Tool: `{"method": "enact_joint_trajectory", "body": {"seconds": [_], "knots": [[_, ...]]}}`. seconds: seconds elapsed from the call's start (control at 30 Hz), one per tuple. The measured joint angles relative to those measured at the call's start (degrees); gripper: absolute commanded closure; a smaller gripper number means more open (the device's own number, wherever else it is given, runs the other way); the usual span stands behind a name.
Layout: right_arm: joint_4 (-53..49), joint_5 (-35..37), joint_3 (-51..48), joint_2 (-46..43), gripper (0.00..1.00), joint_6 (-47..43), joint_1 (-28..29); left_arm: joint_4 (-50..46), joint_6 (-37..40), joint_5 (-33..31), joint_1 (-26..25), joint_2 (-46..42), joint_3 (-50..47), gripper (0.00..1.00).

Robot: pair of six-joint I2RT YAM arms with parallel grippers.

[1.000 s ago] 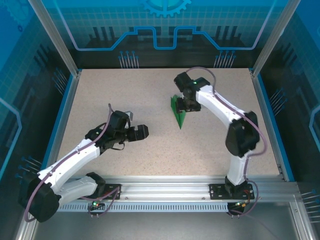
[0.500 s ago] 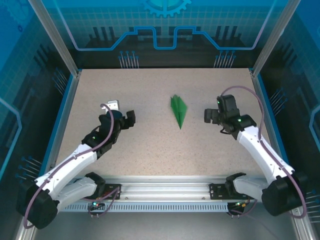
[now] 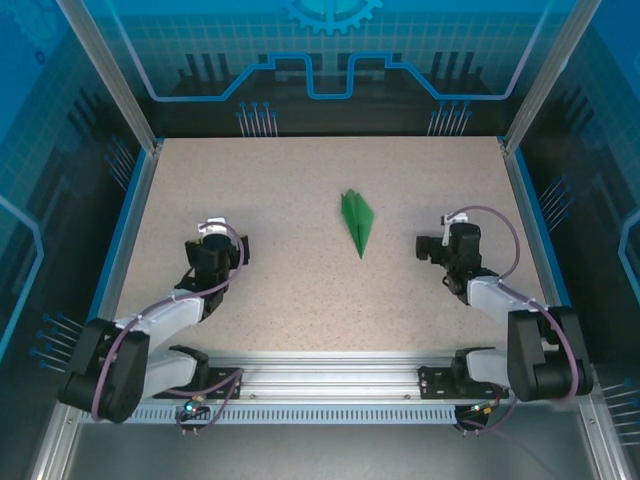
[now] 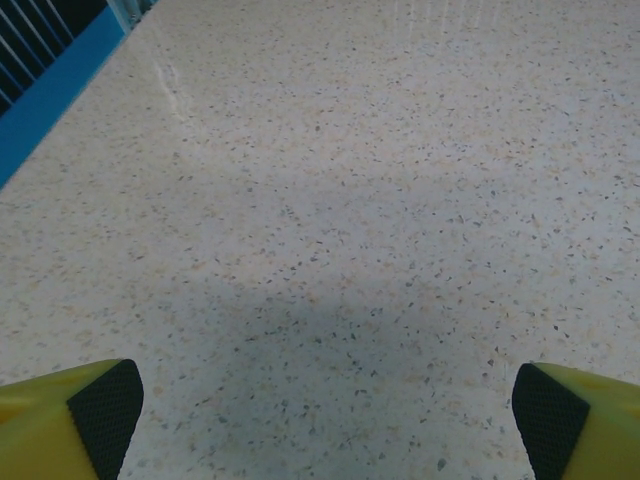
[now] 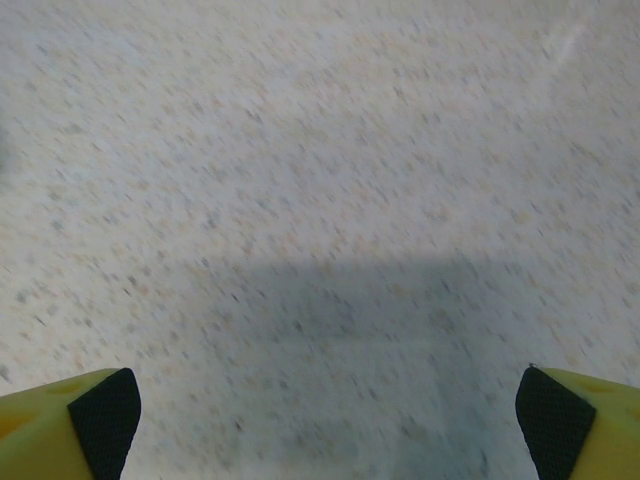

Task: Fold a paper plane with a square sheet of paper (fold left side to right side)
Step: Reset both arms

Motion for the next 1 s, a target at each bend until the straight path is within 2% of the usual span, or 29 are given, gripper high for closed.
{"method": "enact_joint_trajectory", "body": {"seconds": [0.2,0.37,0.53,0.77,1.0], "knots": [[12.52,-4.11,-1.03,2.49,0.00,-3.78,0.02,10.25,3.10,10.01,2.93,3.82,-0.92,0.01],[22.16,-6.64,-2.03,9.86,0.00,-6.40,0.13,14.56,5.97,16.26,4.20,5.31,-0.94,0.01],[22.40,-8.66,-1.66,12.44,0.00,-7.30,-0.02,22.69,7.50,20.17,5.92,9.53,-2.08,0.01],[22.69,-10.51,-0.90,12.44,0.00,-7.30,-0.39,28.46,7.43,23.93,7.98,14.60,-3.17,0.01],[22.73,-10.64,-0.90,12.44,0.00,-7.30,-0.37,25.00,5.66,26.62,11.02,17.33,0.17,0.01]]}}
